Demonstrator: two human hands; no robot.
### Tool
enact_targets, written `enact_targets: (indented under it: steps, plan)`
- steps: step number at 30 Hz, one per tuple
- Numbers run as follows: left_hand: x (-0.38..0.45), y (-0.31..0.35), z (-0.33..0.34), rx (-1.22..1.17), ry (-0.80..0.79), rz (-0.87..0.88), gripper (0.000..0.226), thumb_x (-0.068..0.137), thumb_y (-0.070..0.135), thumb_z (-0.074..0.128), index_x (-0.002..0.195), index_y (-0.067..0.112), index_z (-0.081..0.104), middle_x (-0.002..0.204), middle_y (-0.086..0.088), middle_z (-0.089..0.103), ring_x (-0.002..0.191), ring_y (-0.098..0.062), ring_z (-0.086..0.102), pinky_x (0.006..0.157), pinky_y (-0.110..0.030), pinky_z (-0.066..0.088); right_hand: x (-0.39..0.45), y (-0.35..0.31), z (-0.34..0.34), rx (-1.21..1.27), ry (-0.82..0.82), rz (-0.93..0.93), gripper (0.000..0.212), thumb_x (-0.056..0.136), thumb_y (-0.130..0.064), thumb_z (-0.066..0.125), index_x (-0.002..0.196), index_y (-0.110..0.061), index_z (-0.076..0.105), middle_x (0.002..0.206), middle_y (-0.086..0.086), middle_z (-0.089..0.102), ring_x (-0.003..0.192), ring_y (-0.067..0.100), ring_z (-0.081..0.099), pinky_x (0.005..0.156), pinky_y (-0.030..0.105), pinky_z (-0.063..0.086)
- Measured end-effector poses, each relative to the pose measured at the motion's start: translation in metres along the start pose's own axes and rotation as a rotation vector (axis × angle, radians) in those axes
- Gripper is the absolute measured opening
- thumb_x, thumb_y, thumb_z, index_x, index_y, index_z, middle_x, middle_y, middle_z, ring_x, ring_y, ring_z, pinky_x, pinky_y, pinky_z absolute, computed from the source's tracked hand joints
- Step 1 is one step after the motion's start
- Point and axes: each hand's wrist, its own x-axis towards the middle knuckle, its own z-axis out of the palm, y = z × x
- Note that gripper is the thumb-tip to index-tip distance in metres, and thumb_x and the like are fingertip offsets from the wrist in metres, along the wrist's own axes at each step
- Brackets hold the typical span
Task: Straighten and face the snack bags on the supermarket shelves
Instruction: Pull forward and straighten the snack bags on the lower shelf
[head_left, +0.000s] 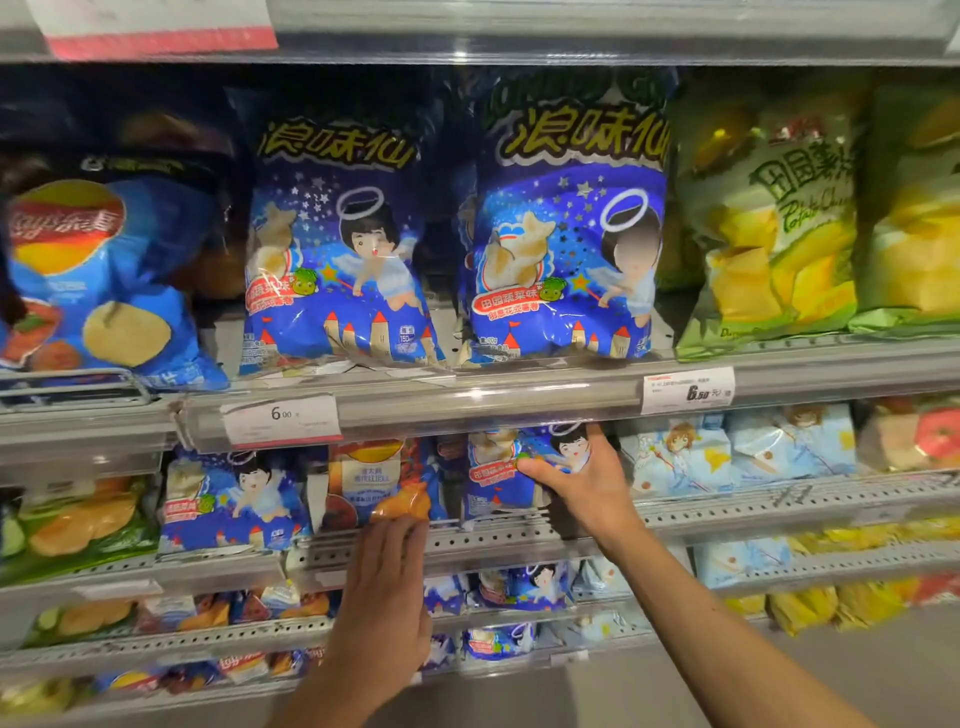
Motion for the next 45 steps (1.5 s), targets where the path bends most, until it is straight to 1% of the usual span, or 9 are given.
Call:
enact_targets:
  steps: [5, 12, 18, 24, 30, 33, 37, 41, 45]
  plan:
    - [0.000, 0.001, -0.001, 0.007, -0.006, -0.009, 0.084, 0.089, 0.027, 0.055, 0.158, 0.014, 0.008, 0.157, -0.004, 0.013, 0.149, -0.024, 0.007, 0.124, -0.045, 0.004, 0.004, 0.005, 0.007, -0.061, -0.065, 0.083, 0.100, 0.062, -0.054, 0.088, 0.144, -0.013, 0.047, 0.138, 0.008, 0.060, 0.129, 0.027, 0.056, 0.112, 0.049, 0.044]
    - [0.001, -0.001, -0.001, -0.012, -0.004, -0.011, 0.085, 0.089, 0.030, 0.056, 0.157, 0.016, 0.007, 0.157, -0.002, 0.011, 0.148, -0.024, 0.007, 0.124, -0.044, 0.006, 0.009, 0.011, 0.003, -0.110, -0.029, 0.120, 0.062, 0.069, -0.033, 0.092, 0.119, -0.011, 0.062, 0.103, -0.001, 0.076, 0.096, 0.013, 0.073, 0.096, 0.042, 0.057]
    - [0.001, 0.000, -0.001, -0.025, -0.029, -0.033, 0.089, 0.090, 0.032, 0.059, 0.157, 0.017, 0.002, 0.160, 0.000, 0.005, 0.150, -0.024, 0.002, 0.124, -0.044, 0.006, 0.007, 0.014, -0.005, -0.138, 0.104, 0.062, 0.060, 0.067, -0.026, 0.095, 0.111, -0.011, 0.057, 0.101, -0.001, 0.071, 0.097, 0.018, 0.068, 0.089, 0.033, 0.053]
    - [0.002, 0.003, 0.000, -0.020, -0.045, -0.051, 0.090, 0.092, 0.035, 0.059, 0.157, 0.018, -0.001, 0.162, -0.001, 0.001, 0.151, -0.025, -0.002, 0.125, -0.046, -0.001, 0.018, 0.013, 0.004, -0.305, -0.117, 0.142, 0.068, 0.068, -0.037, 0.094, 0.119, -0.008, 0.060, 0.110, 0.005, 0.071, 0.099, 0.022, 0.068, 0.091, 0.037, 0.055]
    - [-0.001, 0.004, -0.005, -0.014, 0.022, 0.000, 0.096, 0.058, 0.025, 0.089, 0.142, 0.002, 0.048, 0.141, -0.015, 0.051, 0.131, -0.037, 0.049, 0.113, -0.054, 0.035, 0.027, 0.011, -0.004, -0.258, -0.212, 0.278, 0.075, 0.061, -0.036, 0.097, 0.120, -0.007, 0.061, 0.115, 0.007, 0.073, 0.106, 0.025, 0.069, 0.100, 0.045, 0.054]
    - [0.000, 0.006, -0.007, -0.028, 0.050, 0.011, 0.096, 0.048, 0.023, 0.092, 0.134, 0.000, 0.056, 0.131, -0.016, 0.057, 0.120, -0.038, 0.058, 0.105, -0.055, 0.045, 0.029, 0.010, -0.003, -0.248, -0.237, 0.328, 0.067, 0.057, -0.040, 0.098, 0.107, -0.016, 0.060, 0.108, 0.002, 0.075, 0.098, 0.018, 0.070, 0.096, 0.038, 0.056]
    - [0.002, 0.004, -0.010, -0.044, 0.006, -0.007, 0.091, 0.061, 0.022, 0.085, 0.142, 0.004, 0.048, 0.138, -0.013, 0.050, 0.127, -0.035, 0.050, 0.112, -0.050, 0.038, 0.019, 0.010, -0.002, -0.260, -0.199, 0.323, 0.076, 0.062, -0.040, 0.096, 0.116, -0.018, 0.048, 0.111, -0.001, 0.069, 0.101, 0.018, 0.067, 0.088, 0.031, 0.053]
    - [0.003, -0.001, -0.014, -0.100, -0.054, -0.009, 0.089, 0.083, 0.033, 0.068, 0.156, 0.016, 0.019, 0.154, 0.000, 0.020, 0.144, -0.020, 0.018, 0.123, -0.032, 0.008, -0.003, 0.009, -0.004, -0.374, -0.157, 0.186, 0.059, 0.070, -0.033, 0.093, 0.112, -0.020, 0.053, 0.106, 0.000, 0.071, 0.097, 0.020, 0.069, 0.088, 0.041, 0.057]
    - [0.003, -0.008, -0.021, -0.309, -0.020, -0.020, 0.076, 0.091, 0.031, 0.063, 0.155, 0.022, 0.024, 0.153, 0.008, 0.021, 0.143, -0.010, 0.014, 0.124, -0.031, 0.015, -0.038, 0.012, 0.003, -0.599, 0.090, 0.049, 0.054, 0.084, -0.028, 0.081, 0.129, -0.005, 0.059, 0.118, 0.015, 0.062, 0.114, 0.031, 0.054, 0.100, 0.038, 0.045]
